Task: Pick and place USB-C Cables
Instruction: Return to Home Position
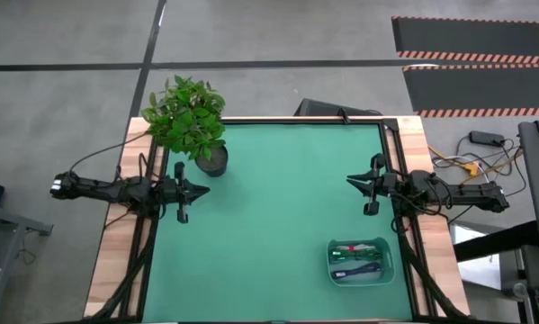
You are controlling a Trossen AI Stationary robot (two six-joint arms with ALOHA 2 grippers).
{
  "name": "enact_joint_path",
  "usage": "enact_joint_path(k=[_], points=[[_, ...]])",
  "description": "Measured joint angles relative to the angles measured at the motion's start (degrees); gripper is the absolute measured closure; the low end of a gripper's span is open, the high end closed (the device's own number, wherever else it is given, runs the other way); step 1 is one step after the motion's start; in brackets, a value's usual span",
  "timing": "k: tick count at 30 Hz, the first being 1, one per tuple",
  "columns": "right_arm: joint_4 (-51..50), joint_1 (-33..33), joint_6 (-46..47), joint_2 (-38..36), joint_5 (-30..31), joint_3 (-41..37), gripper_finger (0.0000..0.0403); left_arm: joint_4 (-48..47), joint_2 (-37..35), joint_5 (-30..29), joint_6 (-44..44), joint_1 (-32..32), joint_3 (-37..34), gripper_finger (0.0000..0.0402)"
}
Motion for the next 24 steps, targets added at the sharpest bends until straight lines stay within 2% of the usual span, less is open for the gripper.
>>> enact_joint_path(k=[24], points=[[0.0,0.0,0.0,0.0,0.0,0.0,0.0369,0.0,0.7,0.0,0.0,0.0,0.0,0.0401]])
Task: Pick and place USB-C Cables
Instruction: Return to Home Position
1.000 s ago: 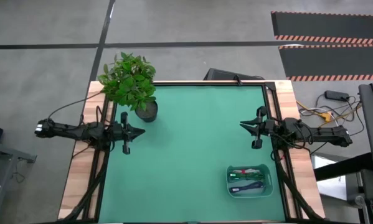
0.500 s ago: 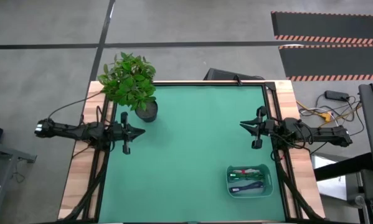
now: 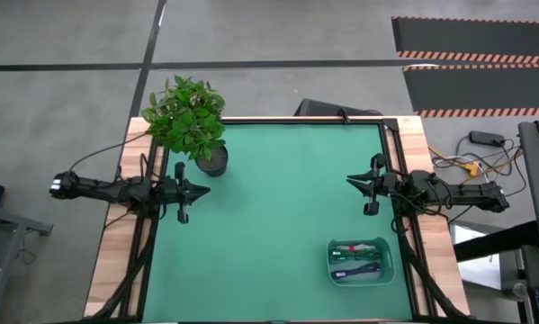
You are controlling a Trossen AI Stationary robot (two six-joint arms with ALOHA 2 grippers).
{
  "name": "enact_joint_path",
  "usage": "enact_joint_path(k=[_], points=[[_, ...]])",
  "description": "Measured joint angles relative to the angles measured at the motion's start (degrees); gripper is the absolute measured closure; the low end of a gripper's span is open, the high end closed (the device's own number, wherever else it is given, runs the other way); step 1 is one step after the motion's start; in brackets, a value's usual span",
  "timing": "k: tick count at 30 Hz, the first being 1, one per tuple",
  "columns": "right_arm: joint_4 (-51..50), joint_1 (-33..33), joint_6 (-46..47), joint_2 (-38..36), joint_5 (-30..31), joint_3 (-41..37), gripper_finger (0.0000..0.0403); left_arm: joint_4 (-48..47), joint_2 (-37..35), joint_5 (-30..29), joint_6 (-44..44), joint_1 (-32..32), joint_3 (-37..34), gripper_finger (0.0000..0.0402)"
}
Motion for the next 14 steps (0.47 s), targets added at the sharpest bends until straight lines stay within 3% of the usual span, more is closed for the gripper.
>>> enact_joint_path(k=[14], points=[[0.0,0.0,-0.1,0.0,0.0,0.0,0.0369,0.0,0.8,0.0,0.0,0.0,0.0,0.0401]])
